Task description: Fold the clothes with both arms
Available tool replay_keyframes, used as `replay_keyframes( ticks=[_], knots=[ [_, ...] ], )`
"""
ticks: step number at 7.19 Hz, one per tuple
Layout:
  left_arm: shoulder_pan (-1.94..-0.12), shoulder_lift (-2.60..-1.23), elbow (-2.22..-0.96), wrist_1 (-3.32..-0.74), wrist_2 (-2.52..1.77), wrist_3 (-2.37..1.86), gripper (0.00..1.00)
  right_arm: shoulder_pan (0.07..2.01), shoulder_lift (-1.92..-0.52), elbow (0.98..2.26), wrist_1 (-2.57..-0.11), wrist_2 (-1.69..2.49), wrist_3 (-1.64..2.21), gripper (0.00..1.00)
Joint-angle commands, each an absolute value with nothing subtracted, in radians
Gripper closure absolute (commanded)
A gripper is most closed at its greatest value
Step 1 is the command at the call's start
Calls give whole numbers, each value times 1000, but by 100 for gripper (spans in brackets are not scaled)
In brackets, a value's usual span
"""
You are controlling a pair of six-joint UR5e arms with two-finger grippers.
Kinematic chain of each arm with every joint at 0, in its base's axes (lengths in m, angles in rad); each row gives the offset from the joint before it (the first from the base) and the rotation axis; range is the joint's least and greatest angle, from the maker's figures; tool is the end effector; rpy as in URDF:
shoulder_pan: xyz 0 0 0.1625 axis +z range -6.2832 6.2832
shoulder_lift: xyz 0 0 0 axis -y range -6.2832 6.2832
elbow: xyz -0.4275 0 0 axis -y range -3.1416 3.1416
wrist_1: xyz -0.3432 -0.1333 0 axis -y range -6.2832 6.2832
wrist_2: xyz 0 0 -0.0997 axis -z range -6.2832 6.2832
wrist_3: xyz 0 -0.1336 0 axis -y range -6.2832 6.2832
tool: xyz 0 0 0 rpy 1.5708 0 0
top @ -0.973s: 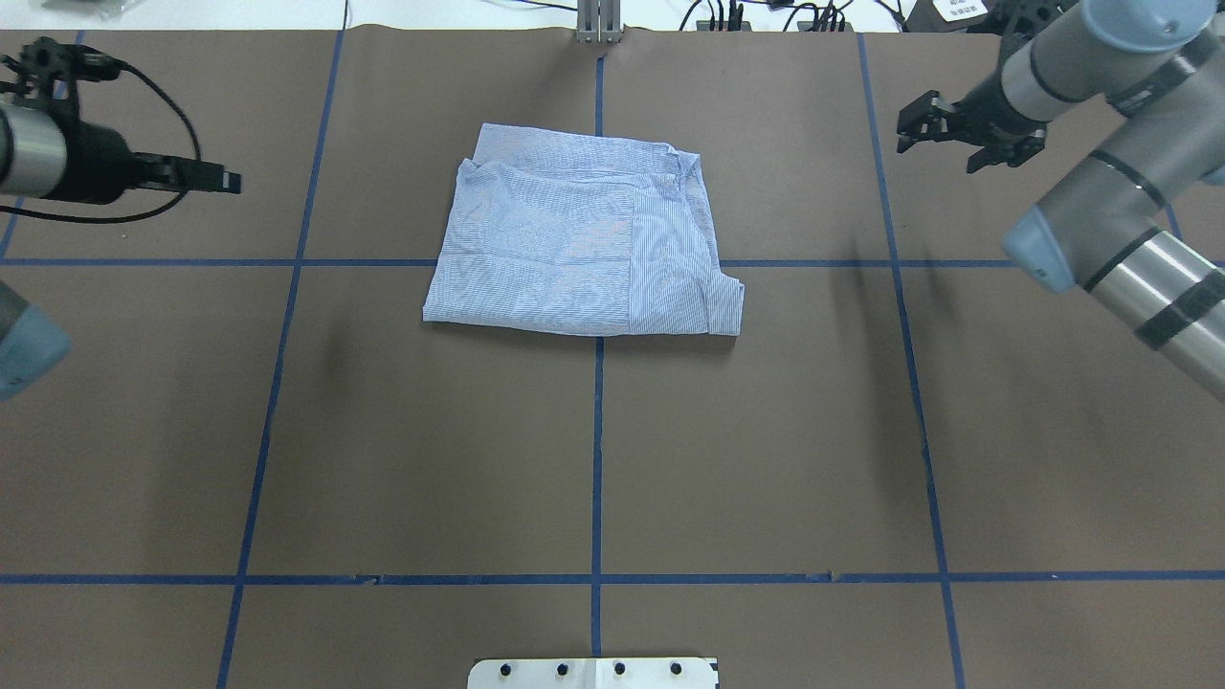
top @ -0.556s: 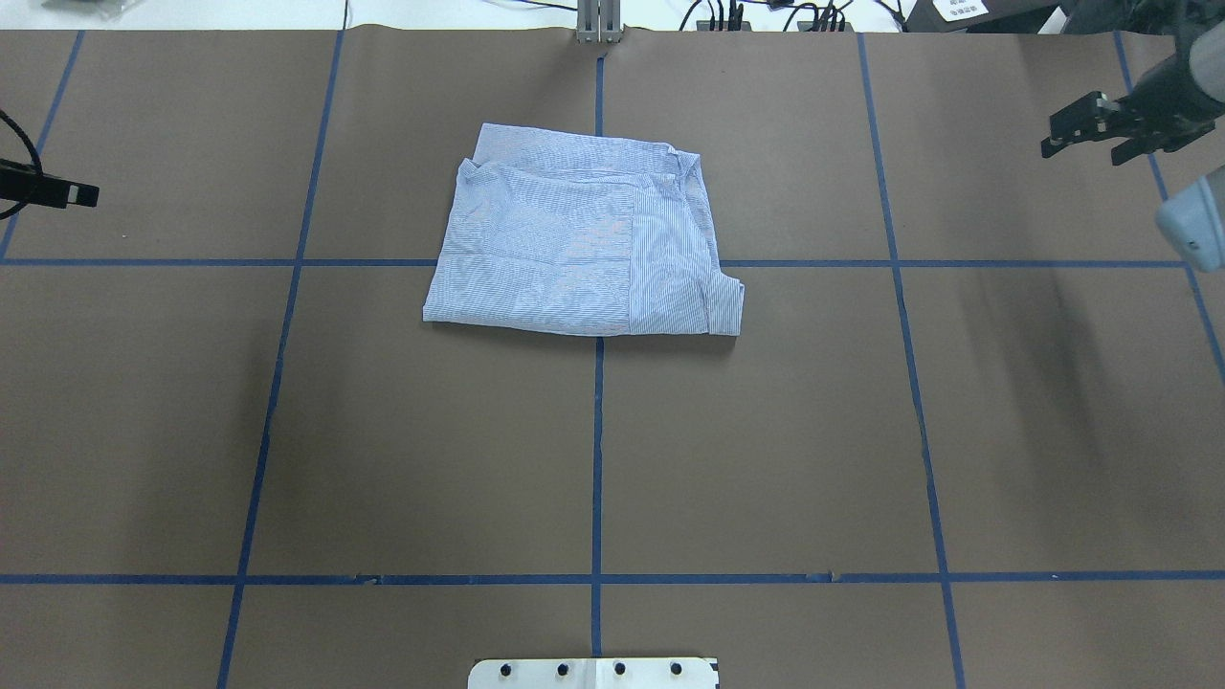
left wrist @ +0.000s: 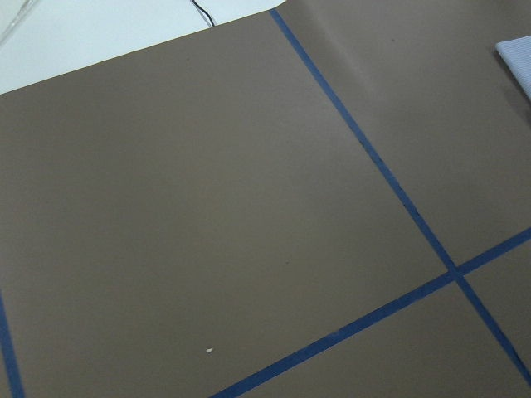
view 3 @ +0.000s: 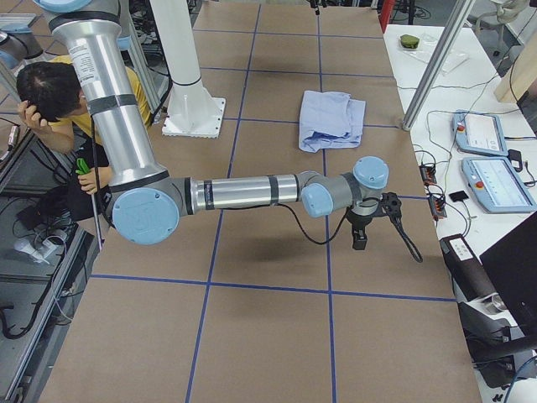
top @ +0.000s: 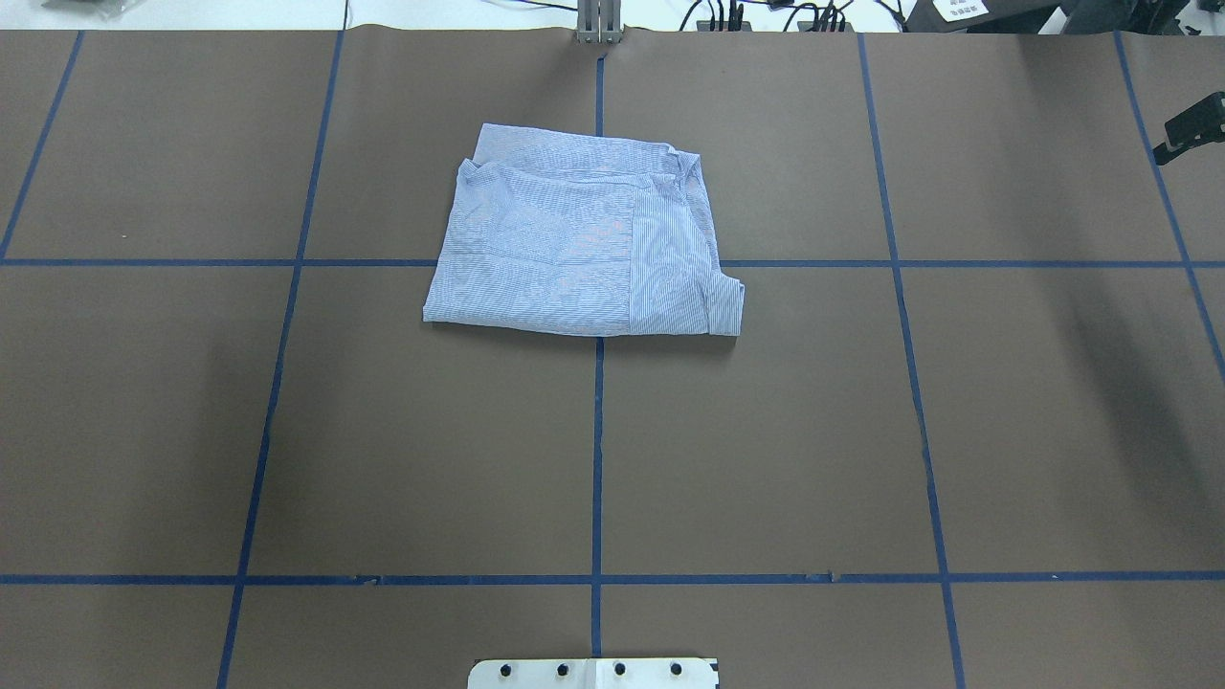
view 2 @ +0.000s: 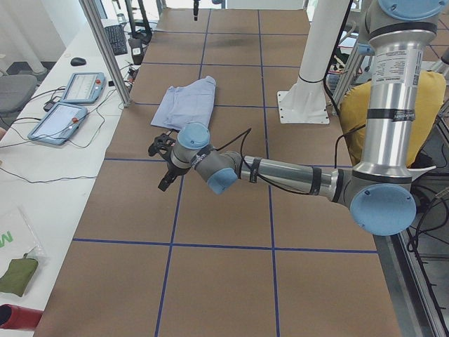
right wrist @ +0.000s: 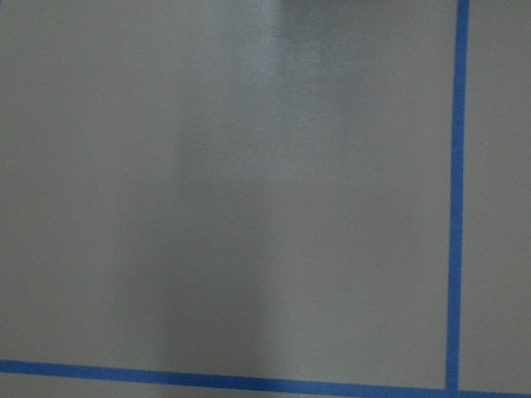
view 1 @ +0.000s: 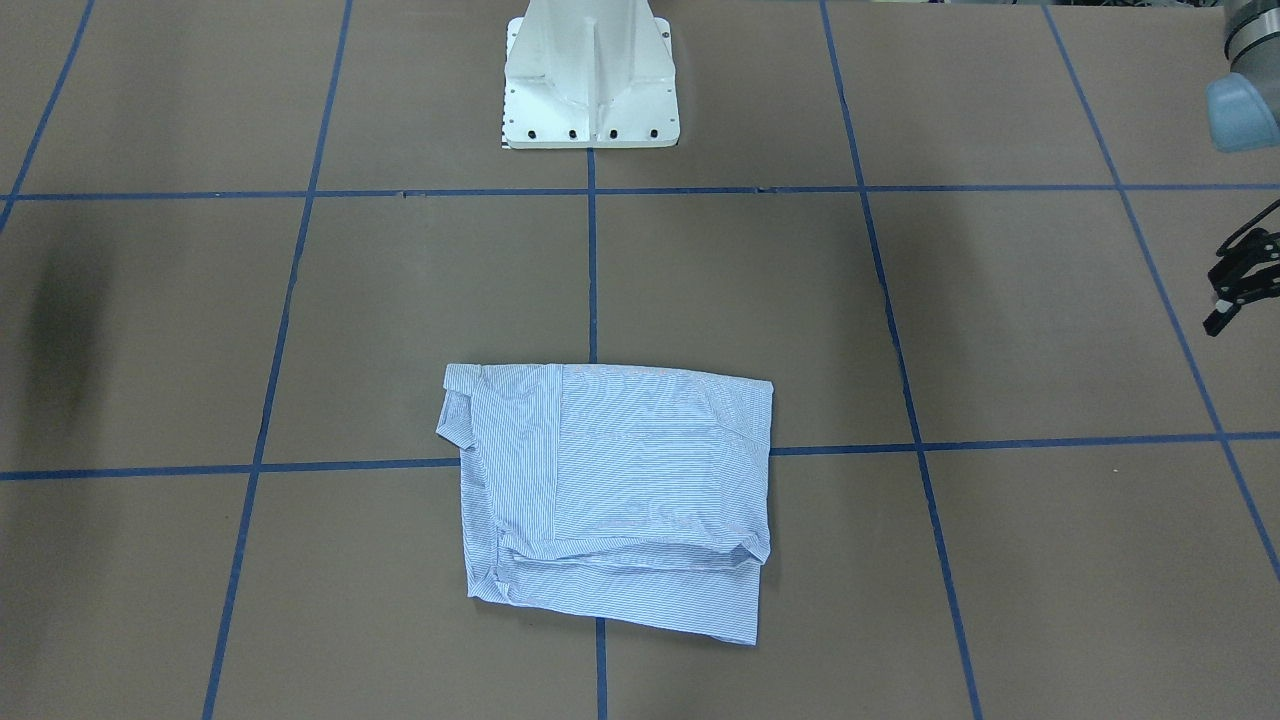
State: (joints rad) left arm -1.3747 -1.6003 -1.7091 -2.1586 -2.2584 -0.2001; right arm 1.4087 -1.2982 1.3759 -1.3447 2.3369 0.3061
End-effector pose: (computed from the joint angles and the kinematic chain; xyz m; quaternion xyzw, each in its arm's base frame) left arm 0.0487 -0.4943 0.5393 0.2788 0.3755 0.1226 0.8753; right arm -0.0537 -0.5801 0.6096 0.0508 -0.3919 0.0096 0.9185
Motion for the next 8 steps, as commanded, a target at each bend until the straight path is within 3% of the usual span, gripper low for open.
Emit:
replay_keyframes(
  ticks=[1, 4, 6, 8],
  knots=[
    [-1411, -1592, -1852, -1900, -2260, -135, 0, 1477, -1363, 1403, -1351, 2385, 296, 0],
    [-1408, -1528, -1904, -1845, -2279, -133, 0, 1468, -1463, 1501, -1417, 2368, 296, 0],
    [-1408, -1482, -1908, -1850, -2406, -135, 0, 1433, -1553, 1635, -1457, 2368, 290, 0],
    [-1410, -1465, -1925, -1852, -2399, -130, 0, 1410, -1581, 1644, -1457, 2362, 141, 0]
  ],
)
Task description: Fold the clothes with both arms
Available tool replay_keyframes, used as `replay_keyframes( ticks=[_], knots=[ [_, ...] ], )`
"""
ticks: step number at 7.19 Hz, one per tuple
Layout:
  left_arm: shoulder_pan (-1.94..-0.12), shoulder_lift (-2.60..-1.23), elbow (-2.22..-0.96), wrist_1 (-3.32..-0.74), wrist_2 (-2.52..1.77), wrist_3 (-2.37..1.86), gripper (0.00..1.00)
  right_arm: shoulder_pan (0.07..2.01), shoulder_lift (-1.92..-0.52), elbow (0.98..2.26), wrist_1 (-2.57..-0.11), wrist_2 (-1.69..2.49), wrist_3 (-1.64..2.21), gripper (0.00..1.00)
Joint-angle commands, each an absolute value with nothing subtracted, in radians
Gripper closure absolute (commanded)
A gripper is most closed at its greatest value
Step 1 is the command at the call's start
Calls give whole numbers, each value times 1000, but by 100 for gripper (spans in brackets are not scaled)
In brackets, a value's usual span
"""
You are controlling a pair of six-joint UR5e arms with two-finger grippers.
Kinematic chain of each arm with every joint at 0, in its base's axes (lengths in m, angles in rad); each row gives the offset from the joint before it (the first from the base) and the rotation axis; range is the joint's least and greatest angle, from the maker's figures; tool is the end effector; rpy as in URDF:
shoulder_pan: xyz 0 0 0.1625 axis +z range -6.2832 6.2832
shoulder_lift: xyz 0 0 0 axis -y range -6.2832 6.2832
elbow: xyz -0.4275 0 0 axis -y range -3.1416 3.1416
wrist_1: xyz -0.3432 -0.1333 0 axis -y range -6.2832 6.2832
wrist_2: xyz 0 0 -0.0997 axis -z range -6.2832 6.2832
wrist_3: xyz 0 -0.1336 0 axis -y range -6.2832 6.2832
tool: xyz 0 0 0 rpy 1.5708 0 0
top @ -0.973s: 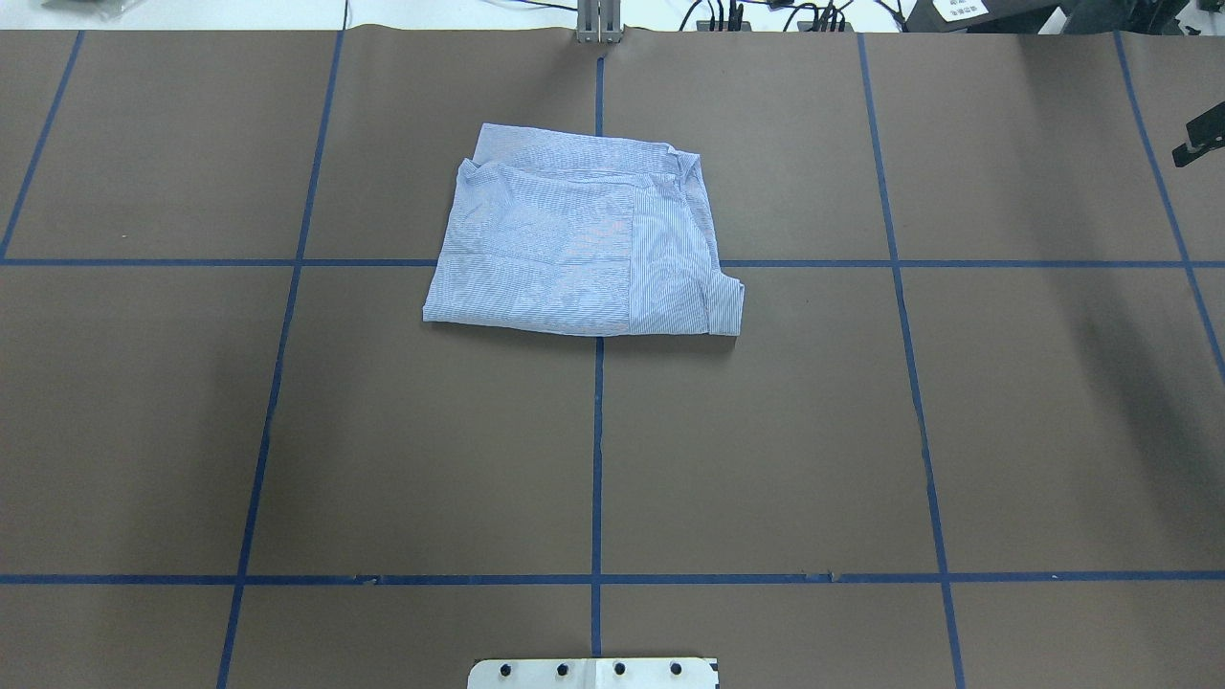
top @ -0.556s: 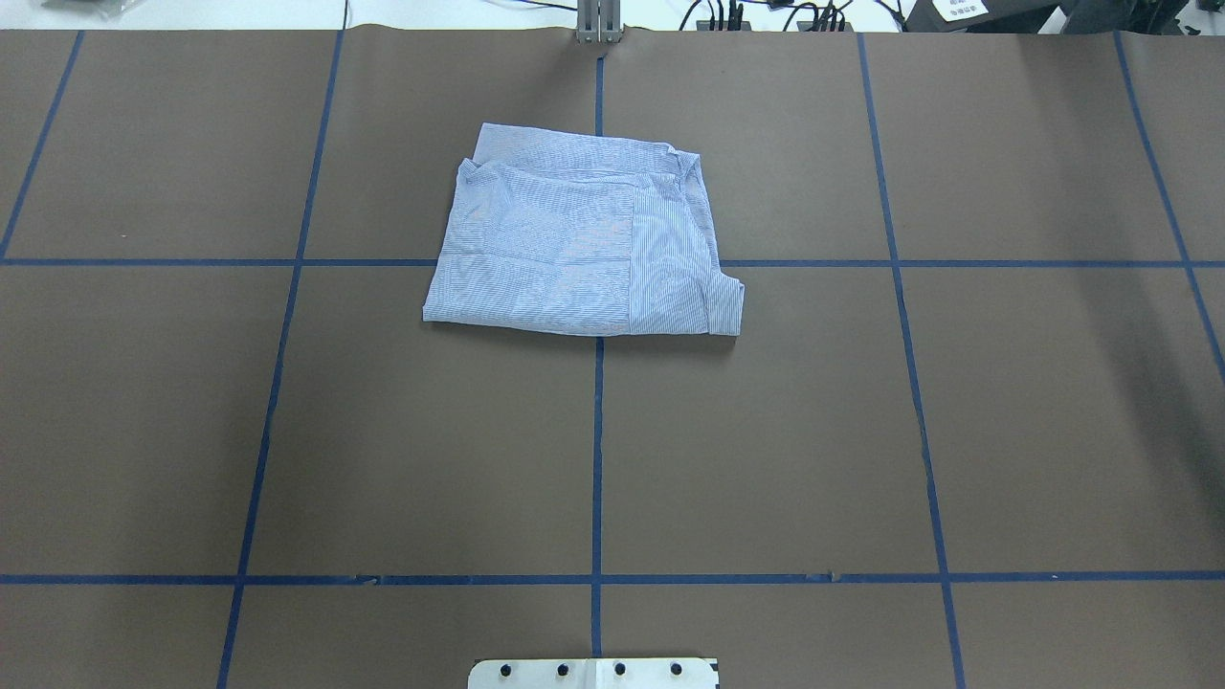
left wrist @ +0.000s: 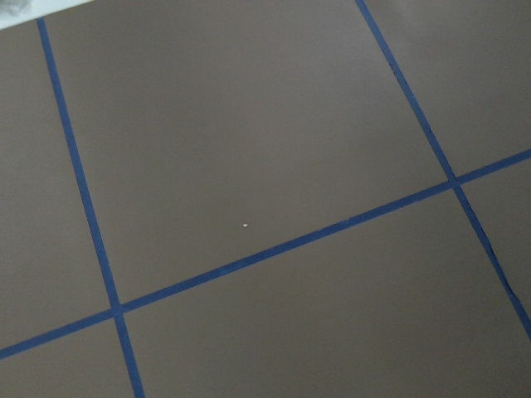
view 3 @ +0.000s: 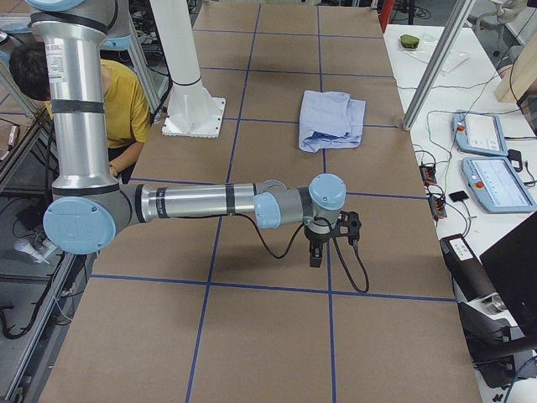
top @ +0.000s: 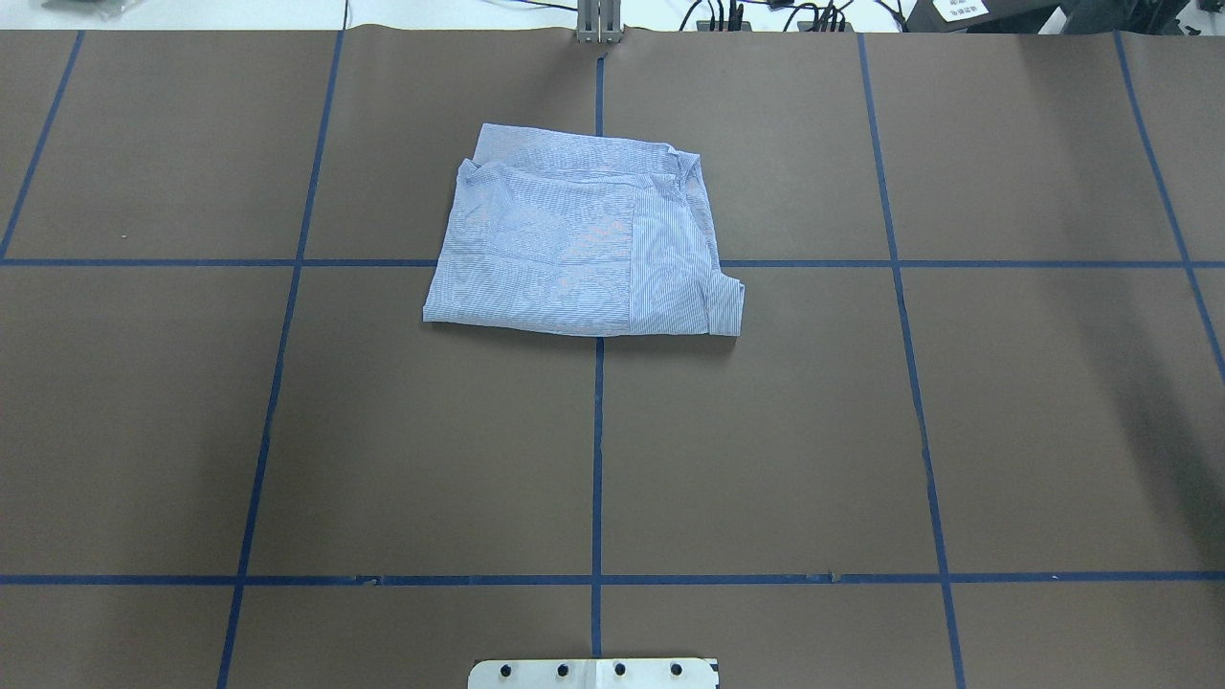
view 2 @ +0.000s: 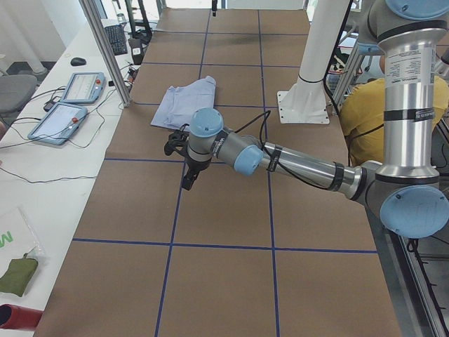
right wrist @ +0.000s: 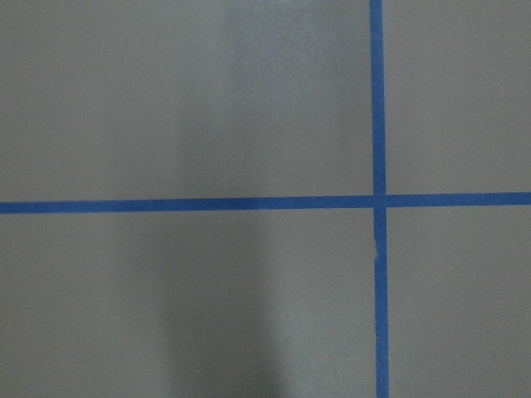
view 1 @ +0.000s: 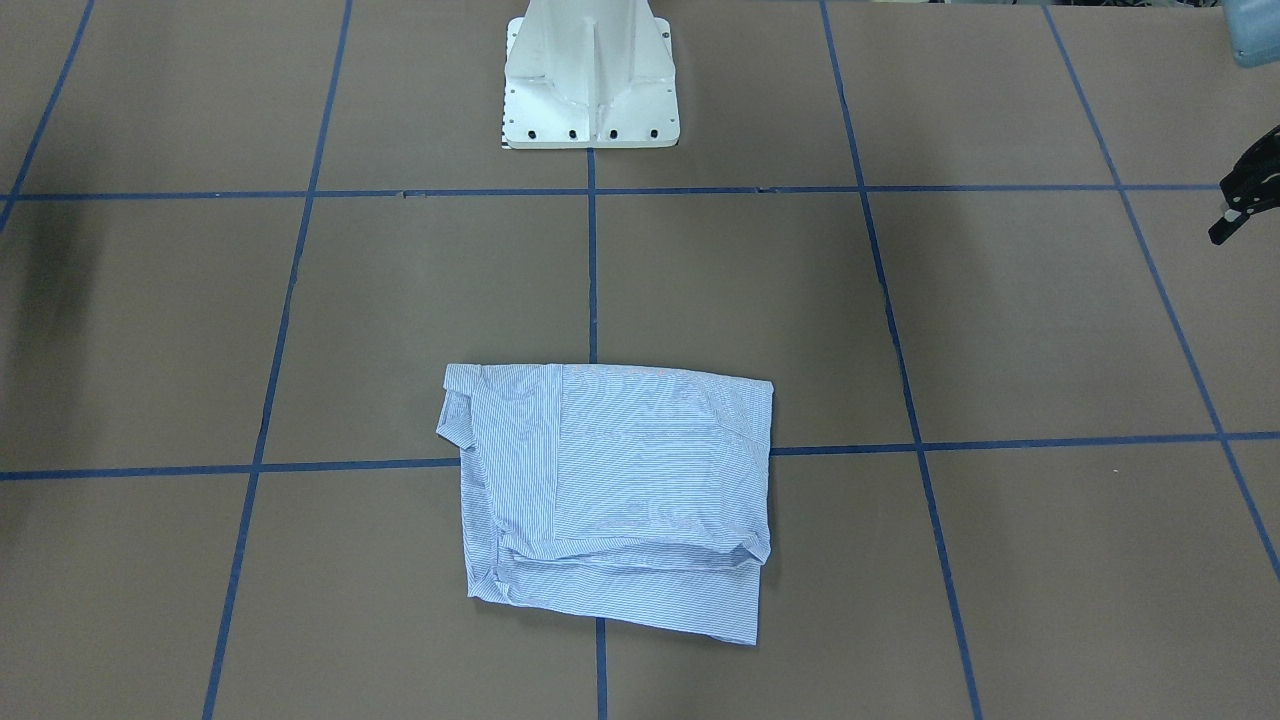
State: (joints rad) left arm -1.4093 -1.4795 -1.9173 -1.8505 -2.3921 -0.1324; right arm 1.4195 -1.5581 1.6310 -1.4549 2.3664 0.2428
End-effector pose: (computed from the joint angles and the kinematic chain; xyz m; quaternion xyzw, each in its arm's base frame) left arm 0.0333 -0.4255 0.5291 0.1833 0.4163 0.1184 0.8826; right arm -0.0324 -0.4636 0.6381 0.0097 -0.3952 0.0055 0.9185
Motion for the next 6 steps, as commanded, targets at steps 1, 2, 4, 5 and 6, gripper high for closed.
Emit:
replay_keyframes(
  ticks=[1, 2, 4, 5, 6],
  knots=[
    [-1410, -1466, -1911, -1852, -2396, -129, 0, 1407, -1583, 1640, -1459, 2341, 96, 0],
    [-1410, -1474, -1899, -1865, -2367, -129, 0, 1407, -1586, 1626, -1459, 2355, 95, 0],
    [-1463, -1477, -1805, -1885, -2295, 54, 0, 1451, -1589, 1602, -1457, 2387, 95, 0],
    [-1494, -1488, -1769, -1879, -2299, 98, 0, 1475, -1583, 1601, -1459, 2425, 95, 0],
    [-1493, -1491, -1767, -1872, -2301, 83, 0, 1502, -1591, 1601, -1459, 2425, 95, 0]
  ],
)
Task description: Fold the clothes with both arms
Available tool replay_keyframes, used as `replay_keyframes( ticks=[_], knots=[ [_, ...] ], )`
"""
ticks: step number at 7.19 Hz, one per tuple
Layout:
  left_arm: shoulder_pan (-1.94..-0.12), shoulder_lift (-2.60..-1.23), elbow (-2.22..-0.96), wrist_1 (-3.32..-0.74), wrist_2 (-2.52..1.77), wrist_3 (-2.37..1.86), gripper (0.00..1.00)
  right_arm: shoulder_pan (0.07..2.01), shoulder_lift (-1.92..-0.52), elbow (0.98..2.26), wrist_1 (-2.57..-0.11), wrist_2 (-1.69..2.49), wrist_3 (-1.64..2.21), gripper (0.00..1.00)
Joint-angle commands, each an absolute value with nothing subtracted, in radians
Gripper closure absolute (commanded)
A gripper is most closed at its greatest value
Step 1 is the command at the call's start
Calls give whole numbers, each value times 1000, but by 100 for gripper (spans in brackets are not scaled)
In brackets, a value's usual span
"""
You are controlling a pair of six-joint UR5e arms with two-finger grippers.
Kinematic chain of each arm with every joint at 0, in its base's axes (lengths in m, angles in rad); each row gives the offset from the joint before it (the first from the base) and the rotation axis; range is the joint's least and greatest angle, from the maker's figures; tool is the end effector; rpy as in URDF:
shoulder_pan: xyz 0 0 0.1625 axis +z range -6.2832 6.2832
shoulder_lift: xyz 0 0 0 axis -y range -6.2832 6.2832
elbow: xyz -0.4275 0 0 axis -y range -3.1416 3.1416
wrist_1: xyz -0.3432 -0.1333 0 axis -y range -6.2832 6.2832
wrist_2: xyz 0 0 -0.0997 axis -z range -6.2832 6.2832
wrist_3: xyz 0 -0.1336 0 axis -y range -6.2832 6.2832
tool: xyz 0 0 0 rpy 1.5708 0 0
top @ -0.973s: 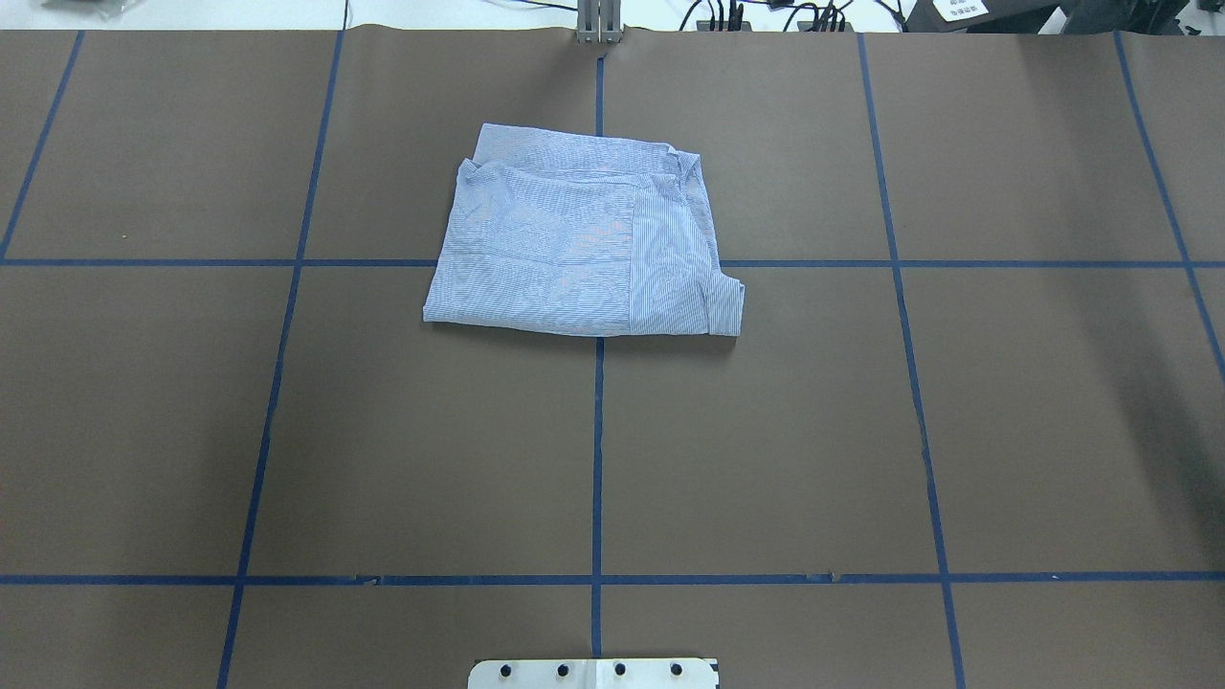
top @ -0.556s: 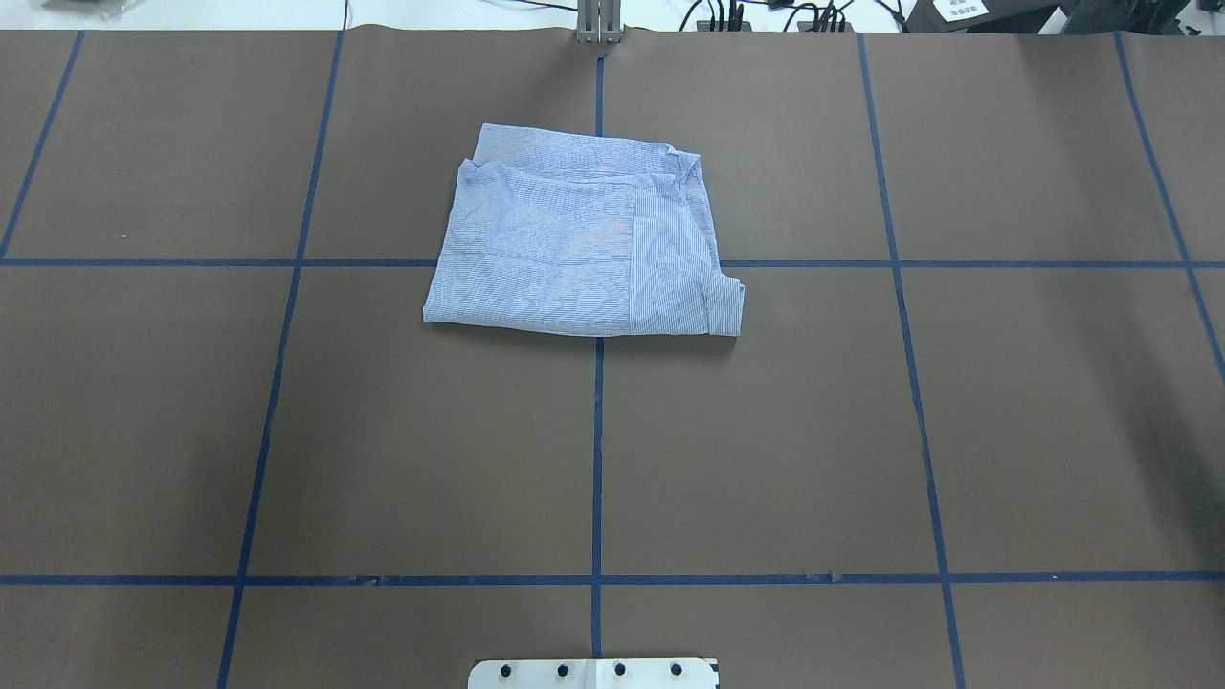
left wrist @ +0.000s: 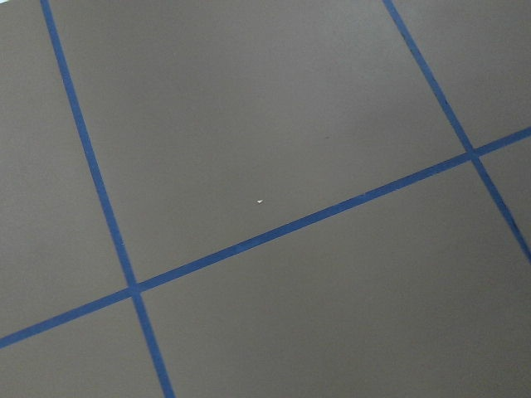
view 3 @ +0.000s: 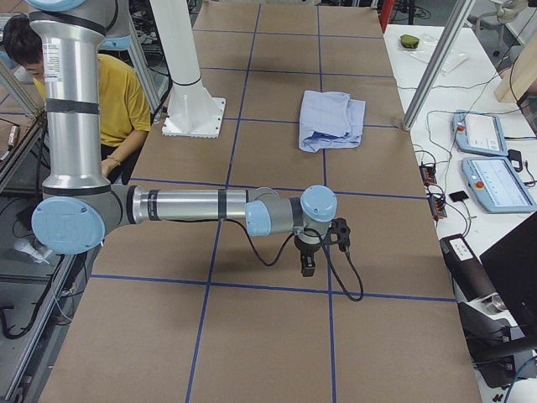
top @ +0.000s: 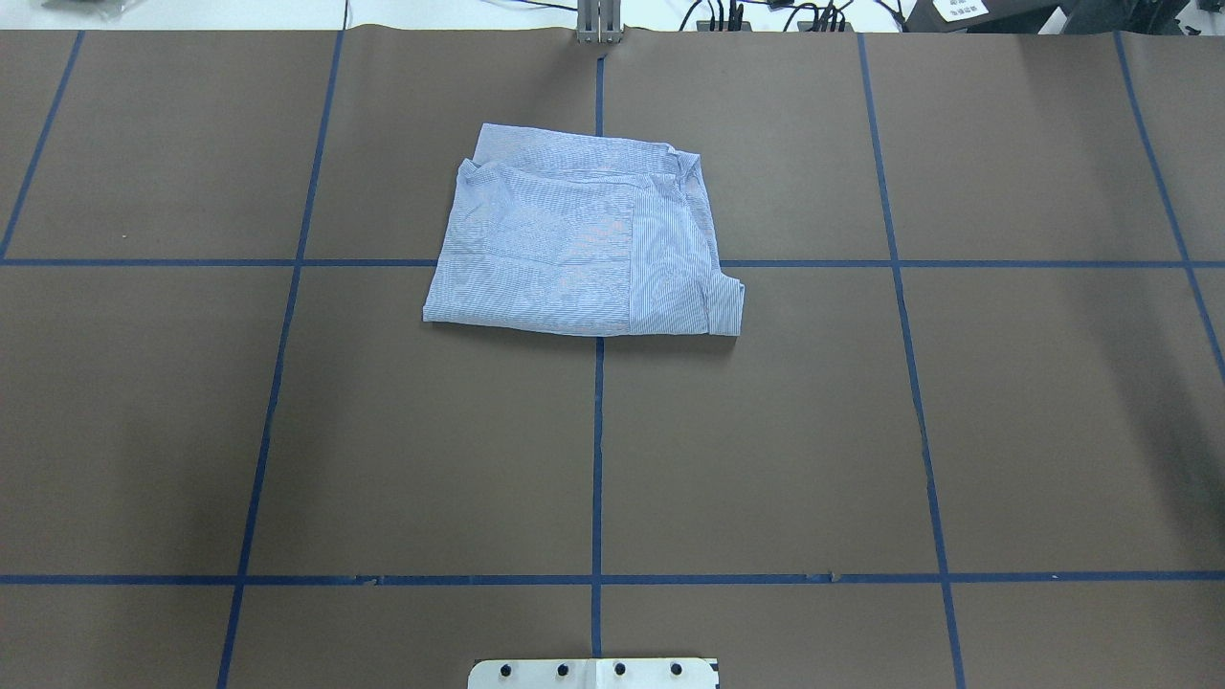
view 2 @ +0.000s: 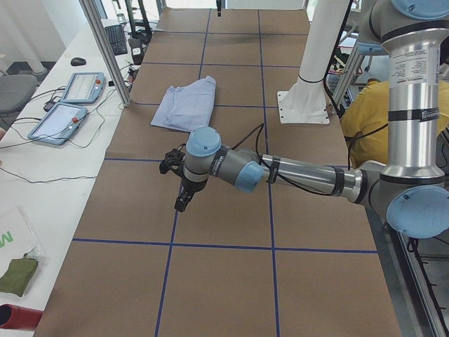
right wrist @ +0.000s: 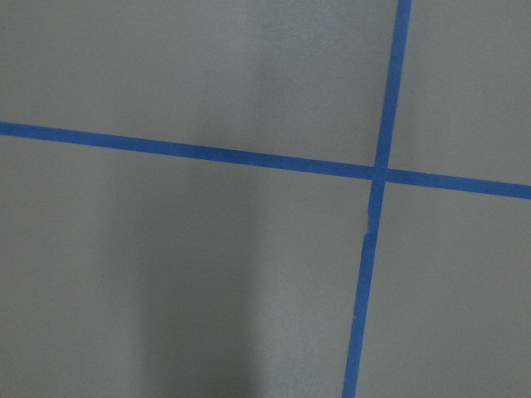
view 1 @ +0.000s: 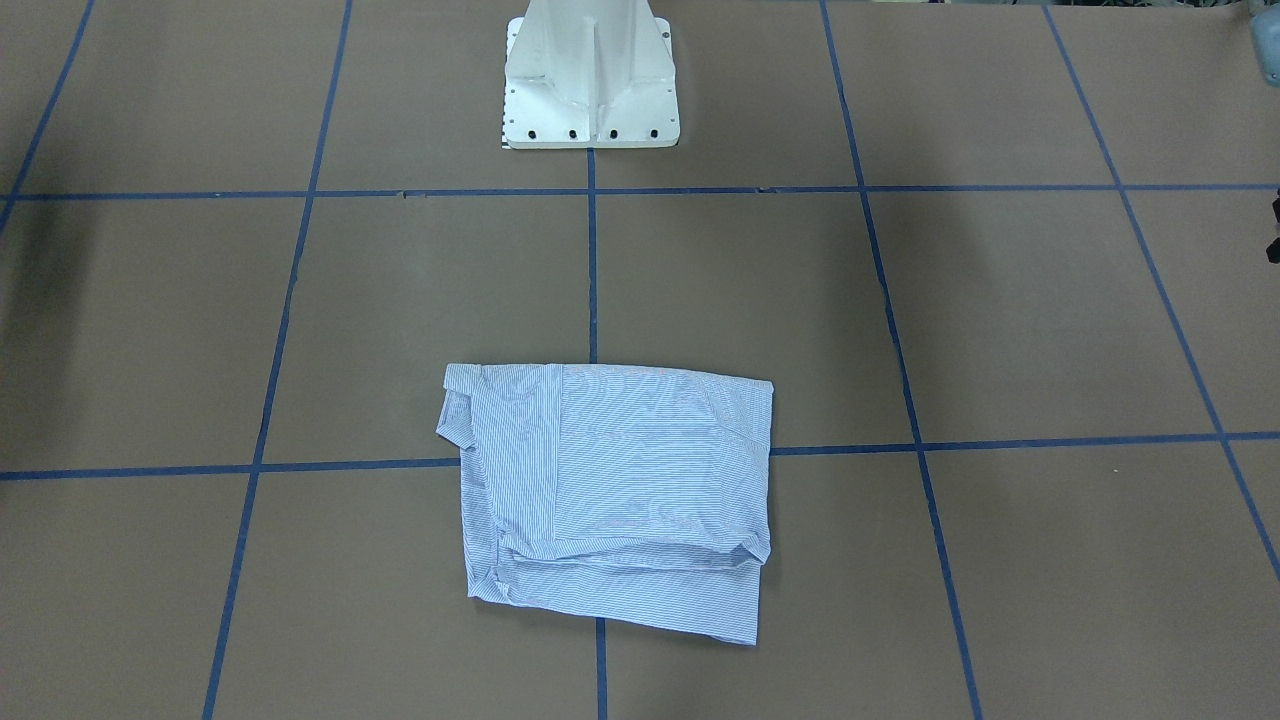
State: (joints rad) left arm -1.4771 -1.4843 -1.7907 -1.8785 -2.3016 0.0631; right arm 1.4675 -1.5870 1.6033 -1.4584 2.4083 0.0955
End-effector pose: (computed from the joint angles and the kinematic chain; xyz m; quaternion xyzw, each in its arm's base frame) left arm -0.0032 -0.4381 0.5901 0.1990 0.3518 0.1493 0.9024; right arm -0.0122 -0.4477 0.6602 0.0182 -0.4096 -0.0297 0.9116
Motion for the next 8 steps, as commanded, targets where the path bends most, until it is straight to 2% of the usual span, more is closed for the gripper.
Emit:
replay_keyframes(
  ticks=[1, 3, 8],
  knots=[
    [-1494, -1490, -1758, -1874, -2302, 84, 0, 1526, -1597, 1611, -1459, 2427, 95, 0],
    [-1494, -1483, -1755, -1888, -2301, 87, 0, 1529, -1646, 1637, -1443, 2408, 107, 0],
    [-1493, -1476, -1769, -1894, -2303, 86, 0, 1460, -1637, 1634, -1443, 2339, 156, 0]
  ],
)
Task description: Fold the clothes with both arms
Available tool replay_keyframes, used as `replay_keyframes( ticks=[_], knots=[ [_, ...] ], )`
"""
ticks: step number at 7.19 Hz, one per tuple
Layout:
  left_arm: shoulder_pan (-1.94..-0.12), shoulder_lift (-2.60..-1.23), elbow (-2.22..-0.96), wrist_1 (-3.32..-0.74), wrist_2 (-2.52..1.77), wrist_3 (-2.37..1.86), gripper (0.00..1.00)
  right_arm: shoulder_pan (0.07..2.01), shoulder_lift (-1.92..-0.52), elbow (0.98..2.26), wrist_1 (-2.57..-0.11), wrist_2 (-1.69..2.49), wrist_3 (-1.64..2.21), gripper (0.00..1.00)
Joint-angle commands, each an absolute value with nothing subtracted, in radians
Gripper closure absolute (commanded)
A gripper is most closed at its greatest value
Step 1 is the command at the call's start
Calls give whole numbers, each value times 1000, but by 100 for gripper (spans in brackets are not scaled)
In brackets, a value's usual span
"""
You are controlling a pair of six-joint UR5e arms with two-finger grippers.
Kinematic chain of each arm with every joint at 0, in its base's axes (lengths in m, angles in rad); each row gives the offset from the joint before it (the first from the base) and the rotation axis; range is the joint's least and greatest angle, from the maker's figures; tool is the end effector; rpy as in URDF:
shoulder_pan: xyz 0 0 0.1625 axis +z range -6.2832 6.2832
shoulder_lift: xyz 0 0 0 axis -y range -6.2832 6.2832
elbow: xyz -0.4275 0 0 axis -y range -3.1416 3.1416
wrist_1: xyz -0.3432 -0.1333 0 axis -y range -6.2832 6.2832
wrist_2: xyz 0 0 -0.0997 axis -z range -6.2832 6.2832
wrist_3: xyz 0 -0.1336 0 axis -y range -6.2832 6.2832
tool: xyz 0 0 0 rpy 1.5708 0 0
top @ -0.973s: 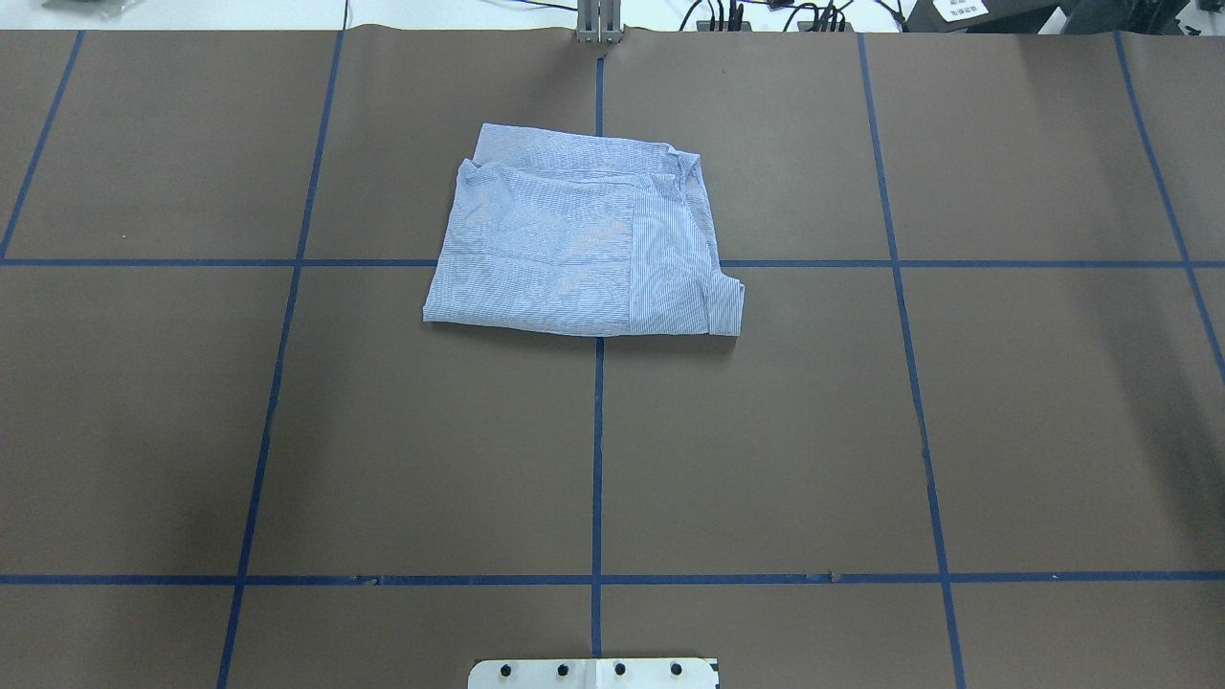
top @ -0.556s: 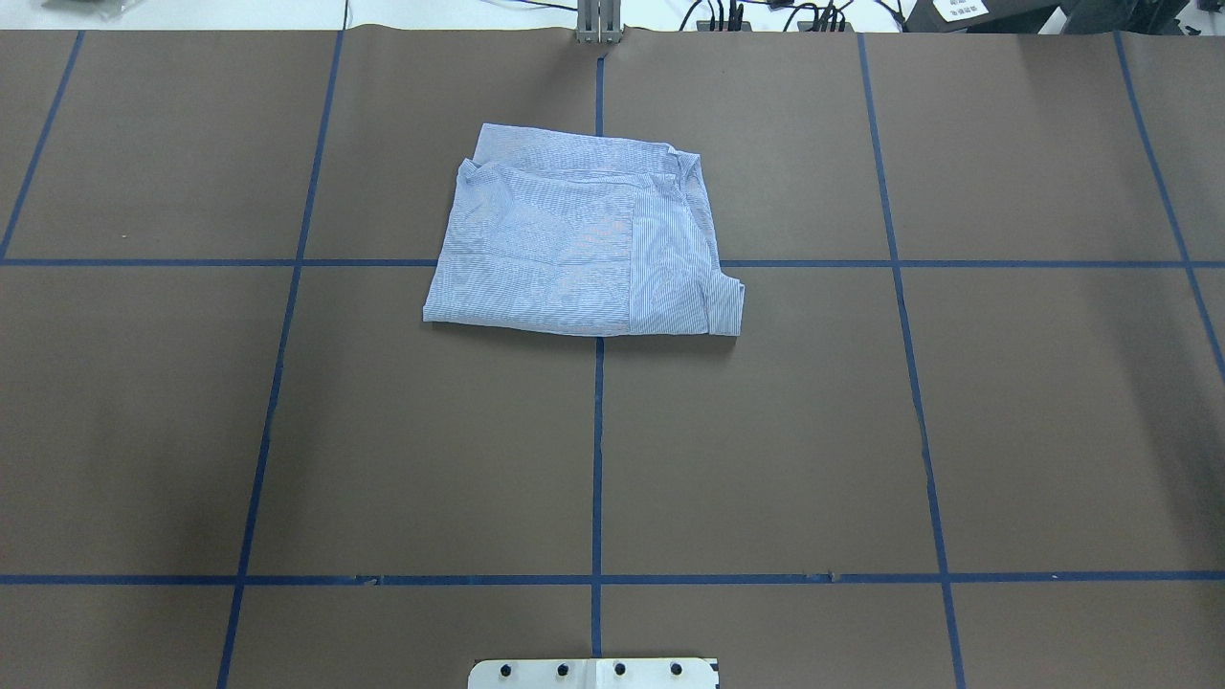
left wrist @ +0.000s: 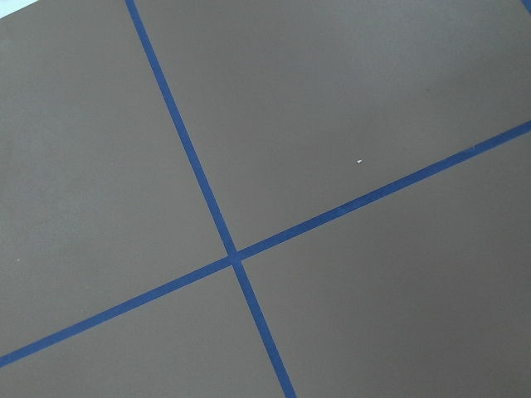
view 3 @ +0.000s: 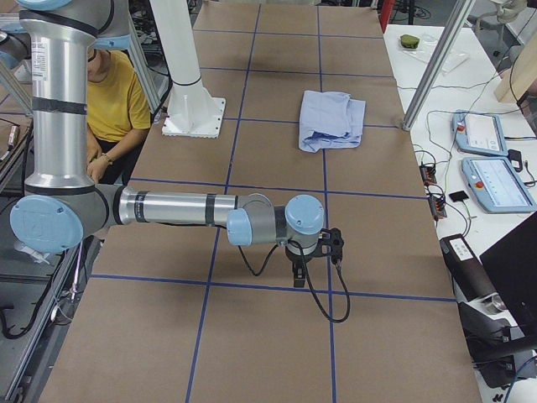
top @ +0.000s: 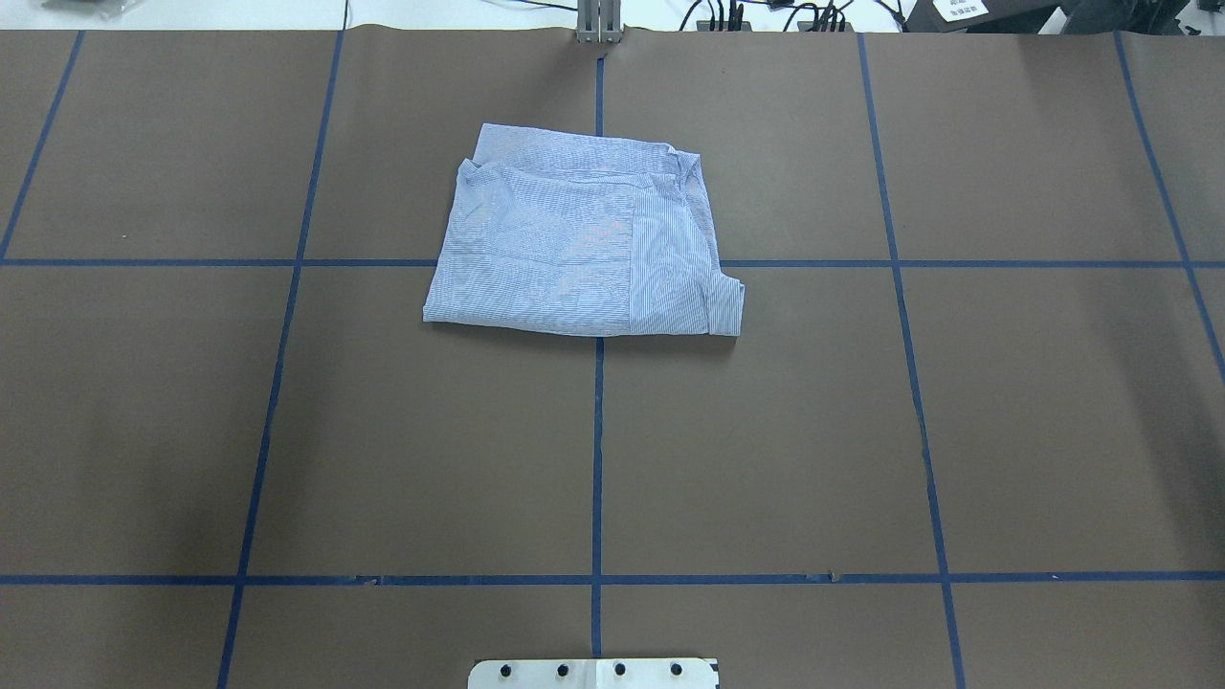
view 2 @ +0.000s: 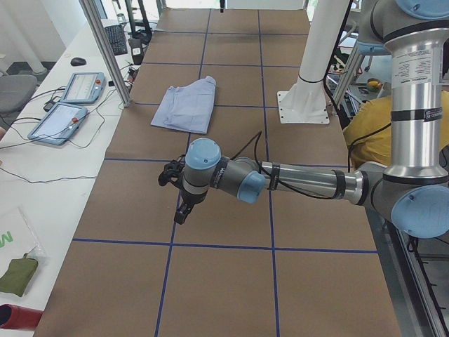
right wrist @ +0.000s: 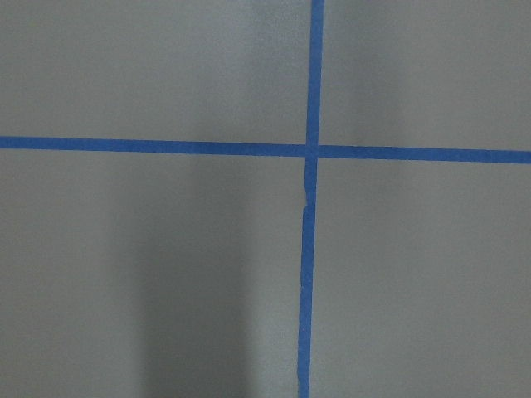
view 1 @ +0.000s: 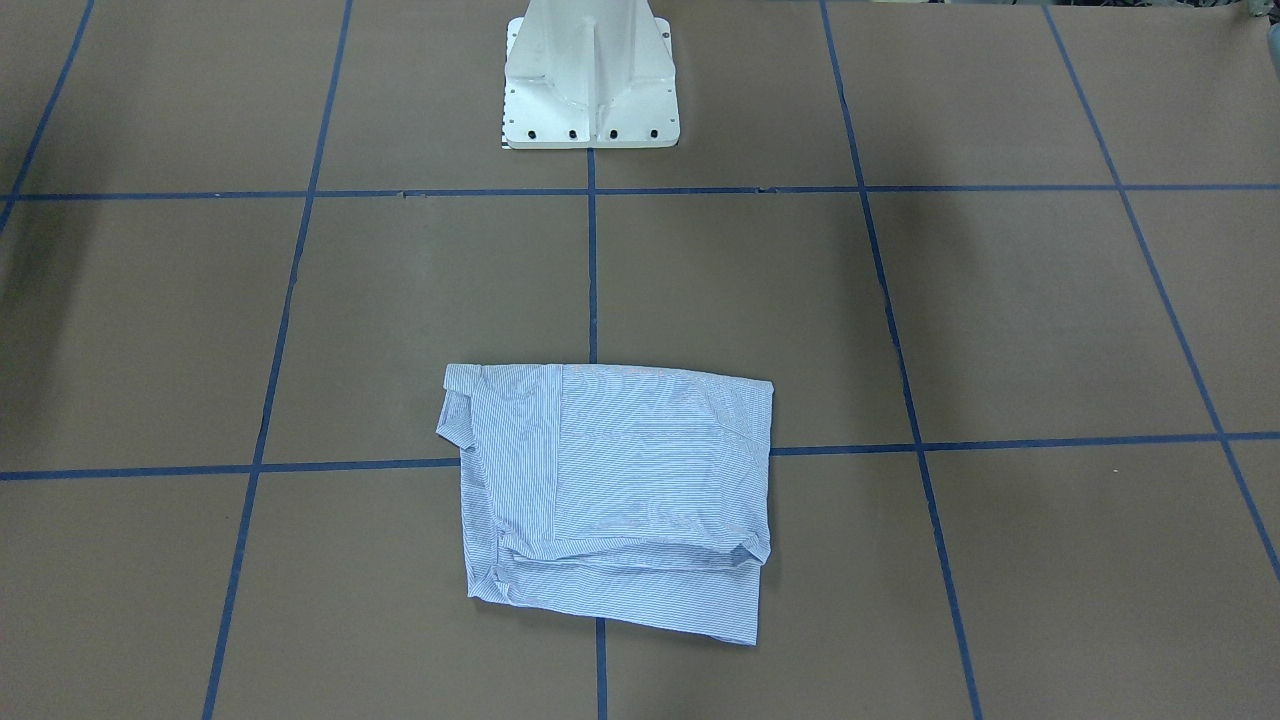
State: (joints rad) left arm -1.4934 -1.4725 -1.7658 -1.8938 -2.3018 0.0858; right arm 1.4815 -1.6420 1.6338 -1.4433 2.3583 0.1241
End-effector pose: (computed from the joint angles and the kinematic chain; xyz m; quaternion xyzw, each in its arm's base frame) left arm -0.0106 -0.4333 0.6050 0.1960 0.3488 0.1487 0.9043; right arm 0.0008 -0.4247 0.6735 0.0140 -0.3867 -0.0068 0.9221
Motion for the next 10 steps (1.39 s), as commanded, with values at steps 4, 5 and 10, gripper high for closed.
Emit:
replay_keyframes(
  ticks=[4, 5, 10],
  knots=[
    [-1491, -1488, -1764, -1894, -2303, 84, 0, 1466, -1635, 1657, -1442, 2353, 199, 0],
    [-1491, -1489, -1772, -1894, -2304, 86, 0, 1468, -1631, 1664, -1442, 2350, 202, 0],
    [-1493, -1489, -1770, -1916, -2304, 86, 0, 1468, -1612, 1660, -1442, 2345, 209, 0]
  ],
)
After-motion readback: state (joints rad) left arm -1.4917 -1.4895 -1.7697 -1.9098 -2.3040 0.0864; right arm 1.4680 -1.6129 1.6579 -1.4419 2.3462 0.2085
